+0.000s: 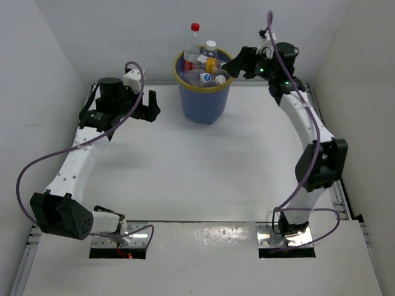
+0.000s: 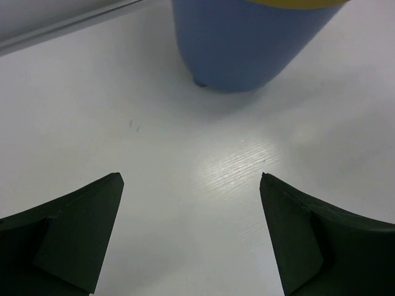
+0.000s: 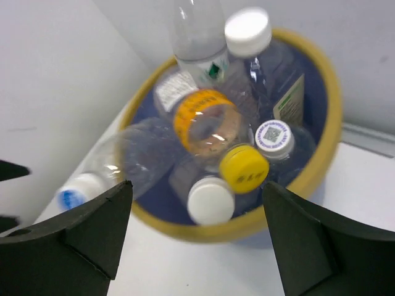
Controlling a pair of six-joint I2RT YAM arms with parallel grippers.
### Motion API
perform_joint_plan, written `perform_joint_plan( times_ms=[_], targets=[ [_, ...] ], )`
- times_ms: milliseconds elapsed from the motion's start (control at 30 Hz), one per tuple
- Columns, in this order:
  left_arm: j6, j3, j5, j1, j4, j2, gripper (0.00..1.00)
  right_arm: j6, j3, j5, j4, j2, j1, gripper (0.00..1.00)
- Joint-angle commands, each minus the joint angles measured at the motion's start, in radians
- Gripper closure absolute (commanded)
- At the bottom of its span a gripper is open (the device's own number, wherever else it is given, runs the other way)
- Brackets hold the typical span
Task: Put the plastic bottles in the bin
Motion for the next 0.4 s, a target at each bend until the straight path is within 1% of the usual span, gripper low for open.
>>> perform_joint_plan(
  times_ms=[0, 33, 67, 100, 133, 167, 200, 233, 267, 300, 333, 367],
  targets=[
    [-0.013, 0.052, -0.030, 0.048, -0.089, 0.002, 0.00, -0.005, 0.021, -0.057, -0.009, -0.242, -0.076, 0.16],
    [-0.027, 0.052, -0.020, 0.058, -0.089, 0.002, 0.00, -0.008, 0.016, -0.063, -0.052, -0.264, -0.084, 0.16],
    [-0.036, 0.052, -0.019, 0.076, -0.104, -0.007, 0.00, -0.052, 0.015, -0.071, -0.128, -0.284, -0.095, 0.16],
    [-0.036, 0.037, -0.019, 0.076, -0.115, -0.007, 0.00, -0.076, 0.007, -0.073, -0.161, -0.332, -0.131, 0.16],
    [-0.046, 0.025, -0.019, 0.093, -0.115, -0.025, 0.00, -0.134, -0.008, -0.071, -0.201, -0.377, -0.139, 0.16],
    [-0.046, 0.000, -0.019, 0.108, -0.115, -0.036, 0.00, -0.191, -0.016, -0.068, -0.323, -0.426, -0.150, 0.16],
    [-0.046, -0.012, -0.019, 0.108, -0.115, -0.062, 0.00, -0.218, -0.050, -0.053, -0.360, -0.448, -0.191, 0.15],
    [-0.046, -0.026, -0.019, 0.120, -0.115, -0.074, 0.00, -0.268, -0.089, -0.047, -0.444, -0.513, -0.202, 0.15],
    [-0.055, -0.046, -0.019, 0.120, -0.115, -0.083, 0.00, -0.308, -0.135, -0.036, -0.519, -0.535, -0.223, 0.15],
    [-0.067, -0.046, -0.019, 0.130, -0.115, -0.102, 0.00, -0.336, -0.160, -0.025, -0.554, -0.557, -0.240, 0.15],
    [-0.067, -0.061, -0.019, 0.142, -0.115, -0.111, 0.00, -0.347, -0.236, -0.024, -0.618, -0.574, -0.251, 0.15],
    [-0.067, -0.072, -0.019, 0.153, -0.115, -0.111, 0.00, -0.382, -0.263, -0.024, -0.662, -0.631, -0.282, 0.12]
  ],
)
